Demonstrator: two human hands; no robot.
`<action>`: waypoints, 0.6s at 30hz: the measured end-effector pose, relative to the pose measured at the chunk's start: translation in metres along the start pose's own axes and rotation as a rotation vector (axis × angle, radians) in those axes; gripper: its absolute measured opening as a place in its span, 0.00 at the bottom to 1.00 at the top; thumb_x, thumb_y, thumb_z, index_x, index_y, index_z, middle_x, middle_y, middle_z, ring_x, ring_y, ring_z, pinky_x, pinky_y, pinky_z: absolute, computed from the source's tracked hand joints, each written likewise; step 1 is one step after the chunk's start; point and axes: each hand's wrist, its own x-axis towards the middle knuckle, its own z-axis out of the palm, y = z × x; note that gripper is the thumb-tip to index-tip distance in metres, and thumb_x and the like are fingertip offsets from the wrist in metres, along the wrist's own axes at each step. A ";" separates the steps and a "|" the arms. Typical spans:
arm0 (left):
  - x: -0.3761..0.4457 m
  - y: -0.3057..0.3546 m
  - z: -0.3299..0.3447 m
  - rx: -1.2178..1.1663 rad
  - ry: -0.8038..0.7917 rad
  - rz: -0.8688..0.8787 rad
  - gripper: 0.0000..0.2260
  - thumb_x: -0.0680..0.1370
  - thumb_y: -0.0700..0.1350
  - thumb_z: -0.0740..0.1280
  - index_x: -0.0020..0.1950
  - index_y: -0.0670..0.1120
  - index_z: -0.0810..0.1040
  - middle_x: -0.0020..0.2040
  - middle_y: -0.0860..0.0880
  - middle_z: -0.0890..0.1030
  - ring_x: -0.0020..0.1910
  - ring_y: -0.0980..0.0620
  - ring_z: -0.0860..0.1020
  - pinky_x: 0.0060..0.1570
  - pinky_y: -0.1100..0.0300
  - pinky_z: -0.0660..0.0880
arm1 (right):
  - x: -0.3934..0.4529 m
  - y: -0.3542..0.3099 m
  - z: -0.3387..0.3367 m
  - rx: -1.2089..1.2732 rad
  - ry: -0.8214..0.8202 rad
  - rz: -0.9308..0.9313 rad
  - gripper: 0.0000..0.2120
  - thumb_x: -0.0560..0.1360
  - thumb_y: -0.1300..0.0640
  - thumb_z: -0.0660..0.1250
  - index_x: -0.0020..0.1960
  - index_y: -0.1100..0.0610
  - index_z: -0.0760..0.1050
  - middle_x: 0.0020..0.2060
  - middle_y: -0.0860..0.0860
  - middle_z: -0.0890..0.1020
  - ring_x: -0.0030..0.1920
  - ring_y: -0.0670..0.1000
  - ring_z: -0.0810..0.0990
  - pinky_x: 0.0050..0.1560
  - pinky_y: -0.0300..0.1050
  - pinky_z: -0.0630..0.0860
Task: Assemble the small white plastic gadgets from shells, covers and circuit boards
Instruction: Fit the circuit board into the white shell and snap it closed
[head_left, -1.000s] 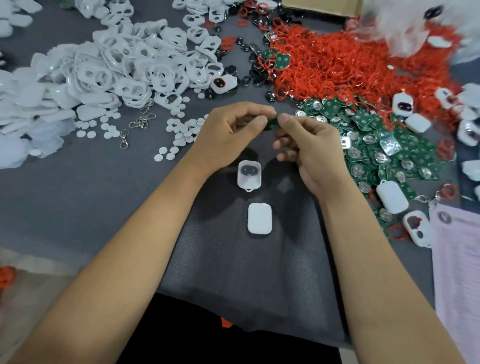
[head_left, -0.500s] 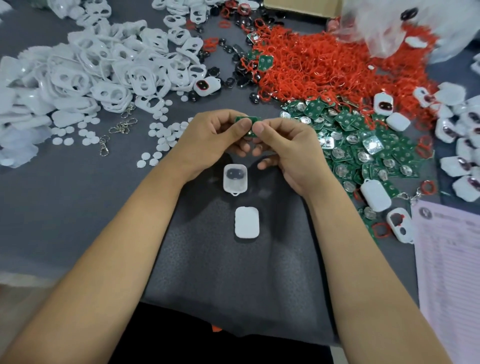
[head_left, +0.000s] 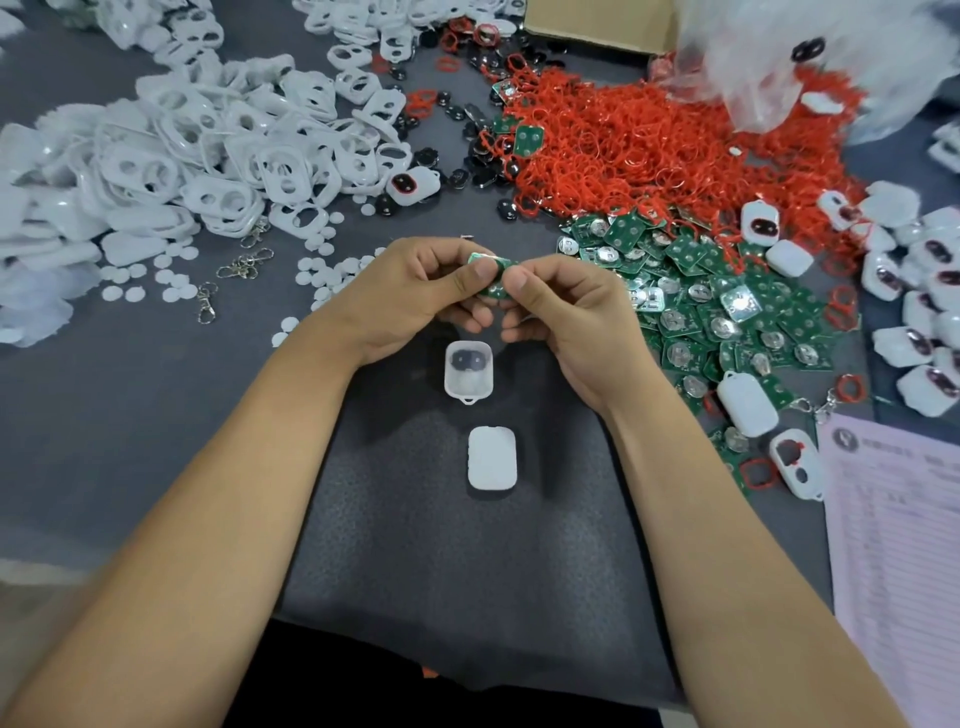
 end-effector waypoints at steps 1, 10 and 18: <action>0.000 0.000 0.000 -0.015 0.005 -0.004 0.08 0.80 0.49 0.68 0.52 0.48 0.85 0.41 0.51 0.85 0.39 0.58 0.83 0.40 0.66 0.80 | 0.001 0.000 0.001 0.014 0.007 0.011 0.06 0.78 0.60 0.71 0.44 0.54 0.85 0.37 0.54 0.85 0.34 0.48 0.82 0.38 0.40 0.81; 0.002 0.001 0.004 -0.081 0.084 -0.009 0.08 0.81 0.47 0.67 0.54 0.45 0.83 0.41 0.51 0.85 0.39 0.57 0.83 0.42 0.65 0.80 | 0.004 -0.001 0.002 0.106 0.042 0.054 0.06 0.80 0.62 0.70 0.48 0.55 0.85 0.39 0.54 0.86 0.36 0.49 0.84 0.37 0.41 0.82; 0.000 0.002 0.007 -0.076 0.195 0.015 0.07 0.85 0.43 0.64 0.52 0.45 0.82 0.42 0.50 0.83 0.38 0.55 0.82 0.41 0.62 0.81 | 0.002 0.000 0.002 0.021 0.048 0.053 0.03 0.82 0.61 0.68 0.51 0.59 0.81 0.42 0.54 0.83 0.38 0.51 0.81 0.34 0.44 0.81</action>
